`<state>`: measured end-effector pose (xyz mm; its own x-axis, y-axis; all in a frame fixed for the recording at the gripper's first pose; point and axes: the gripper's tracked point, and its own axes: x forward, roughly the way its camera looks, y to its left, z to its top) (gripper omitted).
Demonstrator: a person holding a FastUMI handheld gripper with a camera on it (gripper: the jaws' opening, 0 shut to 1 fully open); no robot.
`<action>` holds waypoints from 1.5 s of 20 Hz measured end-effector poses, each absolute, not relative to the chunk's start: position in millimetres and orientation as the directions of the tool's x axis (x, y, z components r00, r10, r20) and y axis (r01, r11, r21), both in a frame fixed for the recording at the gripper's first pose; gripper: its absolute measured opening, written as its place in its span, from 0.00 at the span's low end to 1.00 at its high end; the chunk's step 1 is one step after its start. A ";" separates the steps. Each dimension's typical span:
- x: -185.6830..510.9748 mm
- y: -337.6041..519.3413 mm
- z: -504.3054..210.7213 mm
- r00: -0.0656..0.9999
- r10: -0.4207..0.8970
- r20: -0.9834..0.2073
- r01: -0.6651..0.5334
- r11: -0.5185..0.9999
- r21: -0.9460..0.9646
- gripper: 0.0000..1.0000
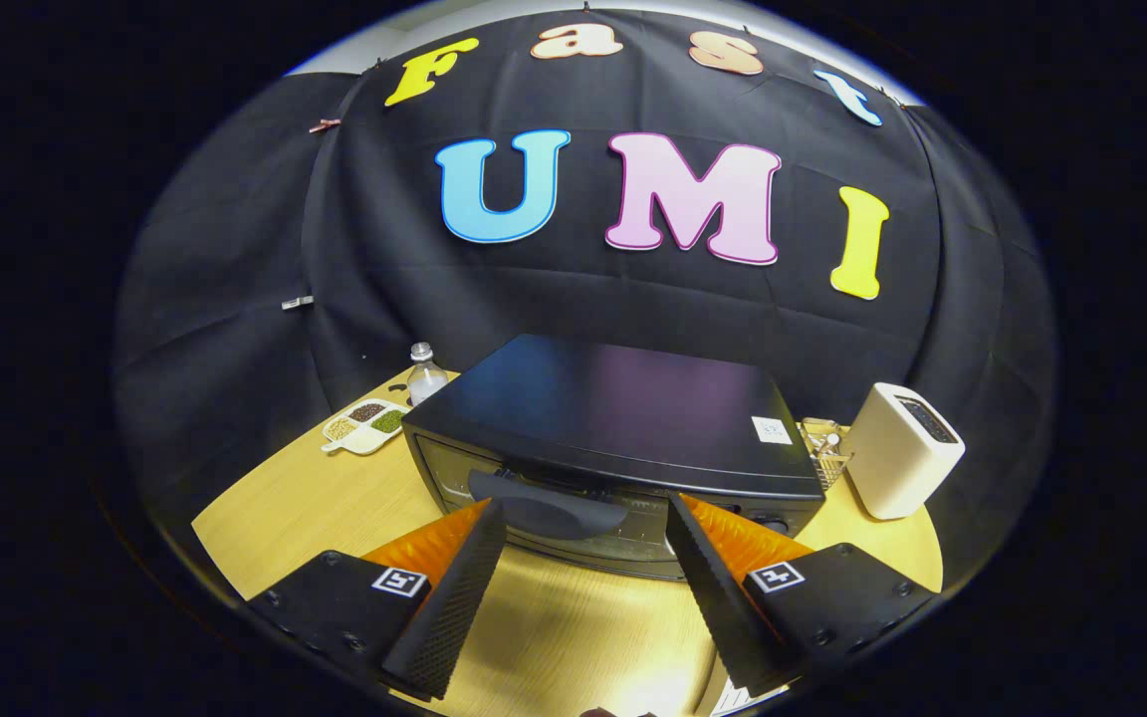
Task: Open the toaster oven, put the food inside, and close the toaster oven door.
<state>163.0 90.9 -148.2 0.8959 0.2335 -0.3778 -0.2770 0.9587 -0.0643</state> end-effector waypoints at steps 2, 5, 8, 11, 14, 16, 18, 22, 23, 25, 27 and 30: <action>148.8 86.9 -139.1 0.905 0.217 -0.366 -0.256 0.965 -0.061 1.00; 127.1 81.0 -119.2 0.929 0.172 -0.328 -0.199 0.979 -0.050 1.00; 105.7 77.7 -95.4 0.954 0.124 -0.272 -0.137 0.990 -0.029 1.00; 85.1 77.0 -70.5 0.968 0.099 -0.229 -0.110 0.993 -0.035 1.00; 69.3 77.1 -39.1 0.982 0.083 -0.170 -0.089 0.996 -0.030 1.00; 60.4 81.8 -18.9 0.987 0.092 -0.132 -0.095 0.995 -0.021 1.00; 56.2 81.4 3.9 0.992 0.096 -0.081 -0.099 0.994 -0.037 1.00; 52.4 87.6 27.2 0.990 0.139 -0.033 -0.141 0.989 -0.049 1.00; 53.6 86.7 31.2 0.988 0.151 -0.023 -0.153 0.986 -0.063 1.00; 57.5 86.3 35.0 0.983 0.182 -0.010 -0.183 0.979 -0.095 1.00; 63.2 87.3 33.6 0.975 0.221 -0.007 -0.220 0.969 -0.115 1.00; 72.9 84.9 26.3 0.966 0.258 -0.035 -0.260 0.961 -0.095 0.98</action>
